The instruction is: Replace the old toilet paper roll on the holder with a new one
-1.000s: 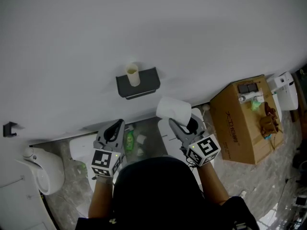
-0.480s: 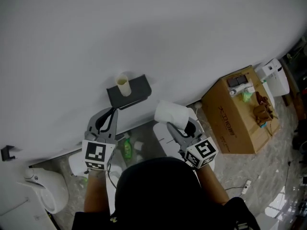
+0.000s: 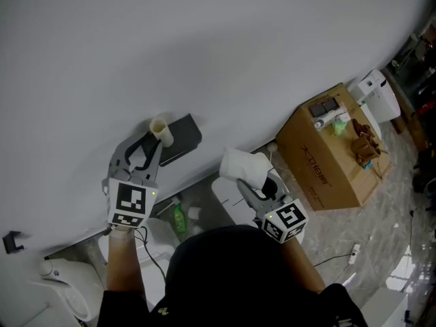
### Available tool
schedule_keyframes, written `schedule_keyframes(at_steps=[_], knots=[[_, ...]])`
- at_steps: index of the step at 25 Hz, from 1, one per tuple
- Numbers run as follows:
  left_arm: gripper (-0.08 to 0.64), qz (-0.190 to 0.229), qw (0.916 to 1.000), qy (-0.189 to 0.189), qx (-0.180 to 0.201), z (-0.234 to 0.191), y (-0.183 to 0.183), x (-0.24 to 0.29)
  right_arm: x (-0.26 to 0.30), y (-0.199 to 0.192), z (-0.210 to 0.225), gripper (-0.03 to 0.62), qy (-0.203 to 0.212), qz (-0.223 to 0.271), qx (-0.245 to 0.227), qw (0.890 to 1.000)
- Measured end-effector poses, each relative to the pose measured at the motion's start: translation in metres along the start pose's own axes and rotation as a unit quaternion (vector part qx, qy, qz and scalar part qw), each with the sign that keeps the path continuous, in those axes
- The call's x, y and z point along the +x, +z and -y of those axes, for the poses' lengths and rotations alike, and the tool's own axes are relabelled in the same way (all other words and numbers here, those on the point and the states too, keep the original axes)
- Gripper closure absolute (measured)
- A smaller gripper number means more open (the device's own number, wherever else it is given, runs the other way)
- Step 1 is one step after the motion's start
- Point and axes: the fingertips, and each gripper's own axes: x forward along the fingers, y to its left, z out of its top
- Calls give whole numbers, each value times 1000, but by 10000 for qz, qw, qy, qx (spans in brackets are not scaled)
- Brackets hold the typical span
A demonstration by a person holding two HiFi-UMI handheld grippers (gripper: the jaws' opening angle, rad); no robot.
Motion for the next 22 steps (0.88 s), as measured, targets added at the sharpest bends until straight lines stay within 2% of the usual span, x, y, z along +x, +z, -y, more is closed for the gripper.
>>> schedule_keyframes(at_steps=[5,12,19,22], knots=[[428,-615,9958,-305,601,9,-16,19,-8,-1,7,402,-177,44,52,9998],[410,-933,9868,-470,1237,9,-17,35,-16,0,13,402,-345,128,125,9992],[411,-1230,9778,-743,1523,14,-30,42,-16,-2,11,402,-378,113,161,9991],[427,-1226,9775,-762,1541,16,-29,41,-16,-2,11,402,-382,114,164,9991]])
